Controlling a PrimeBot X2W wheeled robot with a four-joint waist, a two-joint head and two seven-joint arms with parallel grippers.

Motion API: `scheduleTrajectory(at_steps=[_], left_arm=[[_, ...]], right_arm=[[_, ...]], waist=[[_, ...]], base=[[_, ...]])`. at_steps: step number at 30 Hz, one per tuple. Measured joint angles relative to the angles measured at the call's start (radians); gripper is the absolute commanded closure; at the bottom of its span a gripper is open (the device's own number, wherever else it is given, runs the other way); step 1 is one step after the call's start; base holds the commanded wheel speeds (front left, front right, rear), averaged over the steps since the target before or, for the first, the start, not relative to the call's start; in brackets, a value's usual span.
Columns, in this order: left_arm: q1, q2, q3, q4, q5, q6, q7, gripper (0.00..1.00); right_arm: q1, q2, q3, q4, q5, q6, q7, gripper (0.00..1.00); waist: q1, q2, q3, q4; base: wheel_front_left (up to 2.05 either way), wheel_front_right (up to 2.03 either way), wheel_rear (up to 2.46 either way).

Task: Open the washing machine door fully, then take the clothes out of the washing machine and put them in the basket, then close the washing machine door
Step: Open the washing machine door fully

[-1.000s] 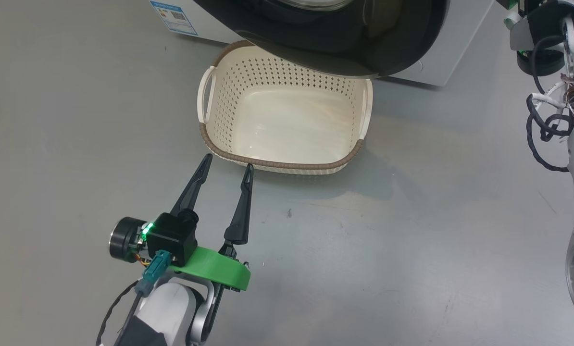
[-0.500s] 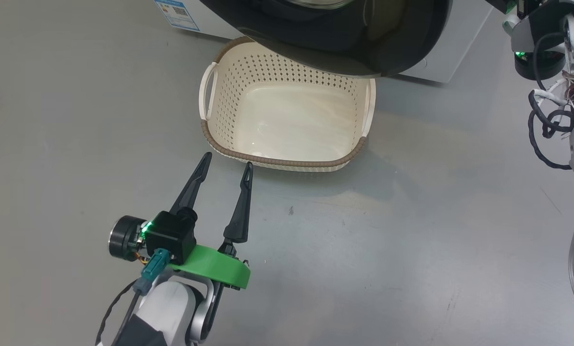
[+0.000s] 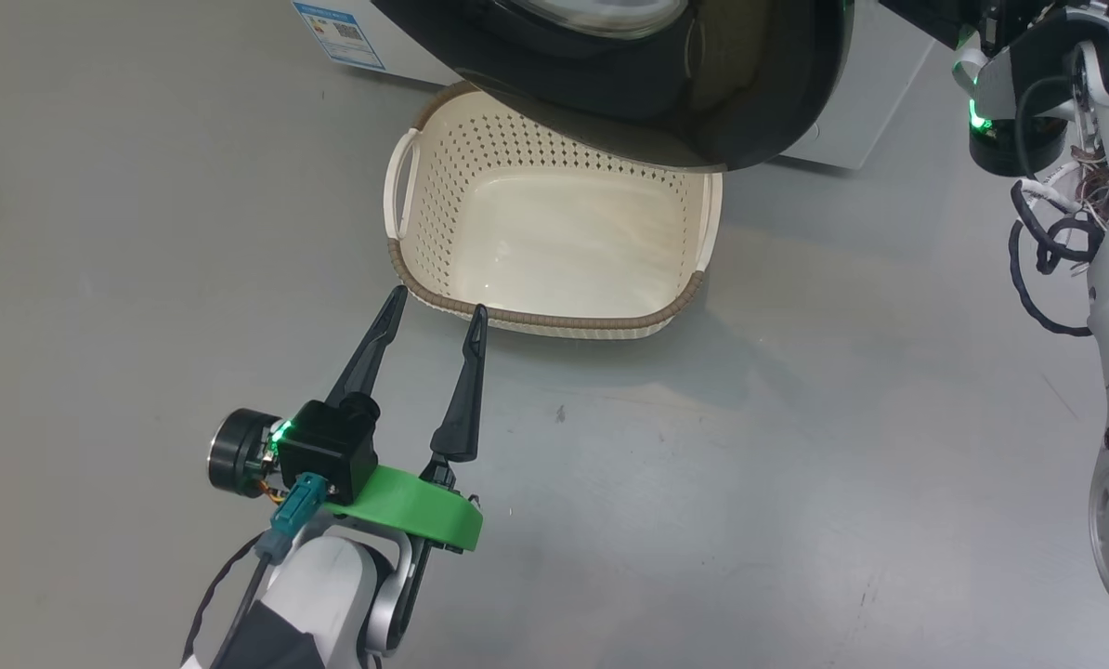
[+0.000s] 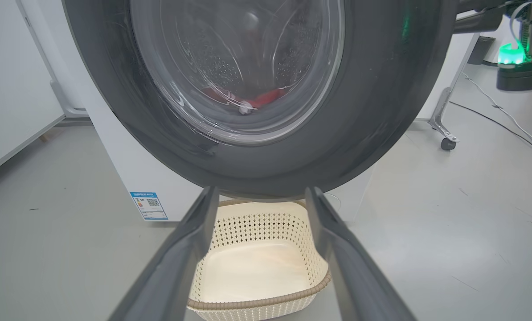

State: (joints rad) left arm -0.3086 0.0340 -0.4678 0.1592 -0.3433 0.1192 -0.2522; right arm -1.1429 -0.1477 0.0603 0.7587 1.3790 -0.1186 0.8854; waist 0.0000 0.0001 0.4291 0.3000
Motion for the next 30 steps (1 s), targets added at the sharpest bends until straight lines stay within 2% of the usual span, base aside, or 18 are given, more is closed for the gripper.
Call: scheduleTrajectory(at_steps=[10, 30], left_arm=[[0.001, 0.0, -0.01, 0.027, 0.0, 0.0, 0.0, 0.0], [0.019, 0.0, -0.002, 0.032, 0.0, 0.0, 0.0, 0.0]], right_arm=[[0.068, 0.031, -0.016, 0.033, 0.048, 0.004, 0.022, 1.0], [0.129, 0.065, 0.045, 0.023, 0.083, 0.004, 0.078, 1.0]], waist=[[0.0, 0.0, -0.048, 0.001], [0.0, 0.0, -0.104, 0.002]], base=[[0.0, 0.0, 0.0], [0.0, 0.0, 0.0]])
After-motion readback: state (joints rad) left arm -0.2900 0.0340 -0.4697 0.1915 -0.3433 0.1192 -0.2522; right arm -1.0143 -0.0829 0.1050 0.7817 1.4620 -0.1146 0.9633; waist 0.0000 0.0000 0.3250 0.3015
